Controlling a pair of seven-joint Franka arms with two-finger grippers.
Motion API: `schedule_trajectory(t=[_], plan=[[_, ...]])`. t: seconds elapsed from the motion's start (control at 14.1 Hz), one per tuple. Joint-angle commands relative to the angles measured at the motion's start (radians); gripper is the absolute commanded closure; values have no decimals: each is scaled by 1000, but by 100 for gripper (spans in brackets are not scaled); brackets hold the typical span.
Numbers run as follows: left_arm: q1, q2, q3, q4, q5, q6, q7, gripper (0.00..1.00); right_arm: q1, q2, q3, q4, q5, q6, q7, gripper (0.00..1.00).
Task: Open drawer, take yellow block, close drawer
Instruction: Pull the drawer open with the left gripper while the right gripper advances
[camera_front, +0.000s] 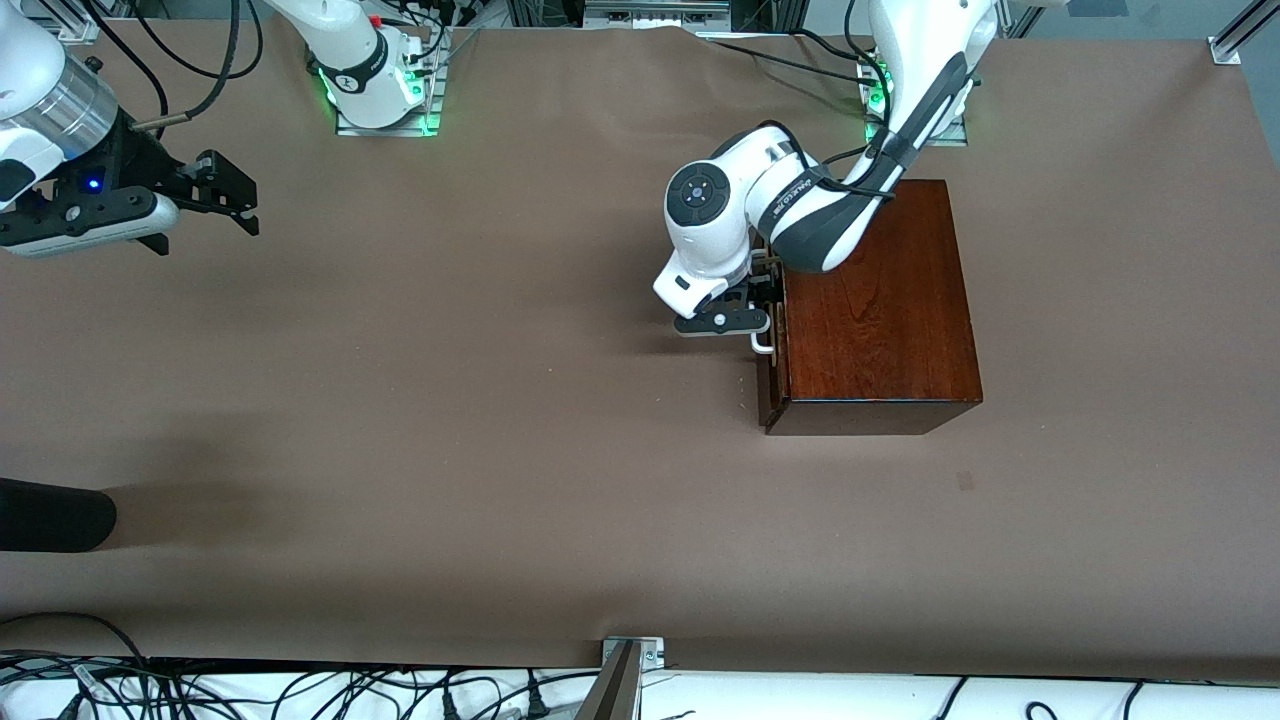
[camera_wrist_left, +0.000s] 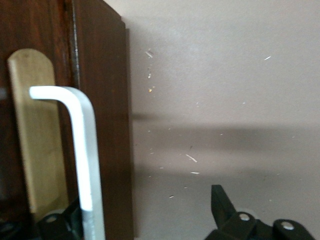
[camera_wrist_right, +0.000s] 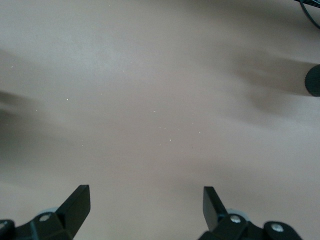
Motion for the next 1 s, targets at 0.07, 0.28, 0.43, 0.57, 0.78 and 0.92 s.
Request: schedule_trajectory(t=[0.07,0.28,0.43,0.57,0.78,0.92], plan=[[-38,29,-7,19,18,62,-36,0,-1,7,1,18,10,-15,-3,0],[-63,40,-10,44,5,72,-82,0,-1,10,1,18,10,-12,-3,0],[-81,54,-10,68,-33,121,-82,0,0,15,4,20,6,-3,-5,0],[-110,69,-8,105,-57,148,-82,0,0,29,4,21,9,27,-5,0],[-121,83,-8,119,-59,151,-82,0,0,35,4,24,10,32,-5,0],[-129,92,-8,149,-59,151,-93,0,0,37,2,23,10,23,-2,0]])
